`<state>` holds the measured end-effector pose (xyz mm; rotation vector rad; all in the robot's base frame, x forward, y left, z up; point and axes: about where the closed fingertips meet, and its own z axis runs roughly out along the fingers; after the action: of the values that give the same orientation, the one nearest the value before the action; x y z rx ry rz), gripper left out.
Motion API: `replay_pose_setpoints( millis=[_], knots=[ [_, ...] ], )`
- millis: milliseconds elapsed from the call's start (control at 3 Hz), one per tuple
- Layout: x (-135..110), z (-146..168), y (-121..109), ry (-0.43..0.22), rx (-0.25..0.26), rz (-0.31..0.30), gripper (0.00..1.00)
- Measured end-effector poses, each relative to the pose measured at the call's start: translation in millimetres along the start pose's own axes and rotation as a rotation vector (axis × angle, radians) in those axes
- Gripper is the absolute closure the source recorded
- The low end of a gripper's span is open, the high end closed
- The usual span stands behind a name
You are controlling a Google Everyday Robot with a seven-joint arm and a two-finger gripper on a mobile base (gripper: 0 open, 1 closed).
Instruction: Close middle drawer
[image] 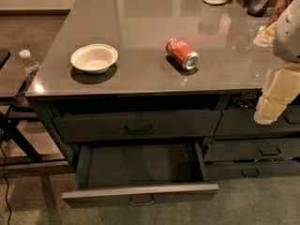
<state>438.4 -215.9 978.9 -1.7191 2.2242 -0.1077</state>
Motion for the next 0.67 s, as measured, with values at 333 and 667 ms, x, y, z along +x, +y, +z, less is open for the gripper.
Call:
replay_pose_setpoints(
  millis=[333, 667],
  knots=[
    [0.0, 0.0, 0.0, 0.0, 0.0, 0.0, 0.0],
    [0.0, 0.0, 0.0, 0.0, 0.0, 0.0, 0.19]
  ],
)
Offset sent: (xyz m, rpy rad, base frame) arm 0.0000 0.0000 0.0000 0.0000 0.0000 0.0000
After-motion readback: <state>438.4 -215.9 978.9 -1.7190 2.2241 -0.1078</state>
